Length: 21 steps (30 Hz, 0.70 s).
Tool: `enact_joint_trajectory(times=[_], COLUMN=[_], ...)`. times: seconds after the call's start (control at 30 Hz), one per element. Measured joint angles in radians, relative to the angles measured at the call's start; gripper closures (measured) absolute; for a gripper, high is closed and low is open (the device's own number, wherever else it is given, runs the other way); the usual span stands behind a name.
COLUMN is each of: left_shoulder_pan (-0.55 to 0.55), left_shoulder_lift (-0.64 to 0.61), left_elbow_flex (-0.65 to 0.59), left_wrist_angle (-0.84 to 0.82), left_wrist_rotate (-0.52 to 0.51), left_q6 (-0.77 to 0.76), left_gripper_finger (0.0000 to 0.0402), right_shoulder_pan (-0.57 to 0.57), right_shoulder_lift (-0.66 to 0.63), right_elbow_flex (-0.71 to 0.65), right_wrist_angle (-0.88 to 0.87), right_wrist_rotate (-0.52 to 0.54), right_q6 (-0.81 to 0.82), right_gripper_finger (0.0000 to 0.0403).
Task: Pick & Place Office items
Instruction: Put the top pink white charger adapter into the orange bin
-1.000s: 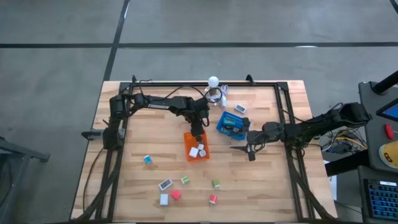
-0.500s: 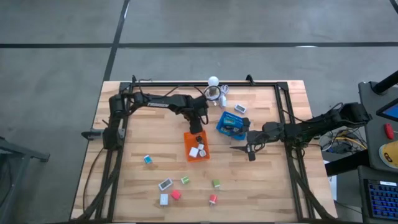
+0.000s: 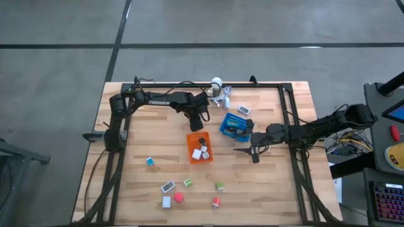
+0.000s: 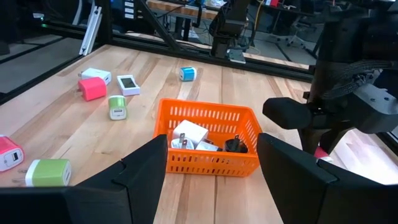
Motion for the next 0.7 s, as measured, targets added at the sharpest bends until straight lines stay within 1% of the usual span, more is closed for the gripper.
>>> enact_joint_trajectory(times=[0.43, 0.57, 0.7], left_shoulder_pan=[-0.001, -0.013, -0.022], left_shoulder_lift=[-0.001, -0.013, -0.051], left_elbow_flex=[-0.001, -0.007, -0.012], left_wrist_angle=[0.005, 0.062, 0.145], left_wrist_rotate=[0.028, 0.032, 0.036], left_q6=[0.022, 0.032, 0.037], left_gripper_finger=[0.0292, 0.0292, 0.0292], right_shoulder_pan=[0.000, 0.000, 0.000], right_shoulder_lift=[0.000, 0.000, 0.001], right_elbow_flex=[0.000, 0.000, 0.000], right_wrist_angle=[0.000, -0.001, -0.010], right_wrist_rotate=[-0.003, -0.005, -0.008], right_q6=[0.003, 0.003, 0.003], right_gripper_finger=[0.0161, 0.0161, 0.0161])
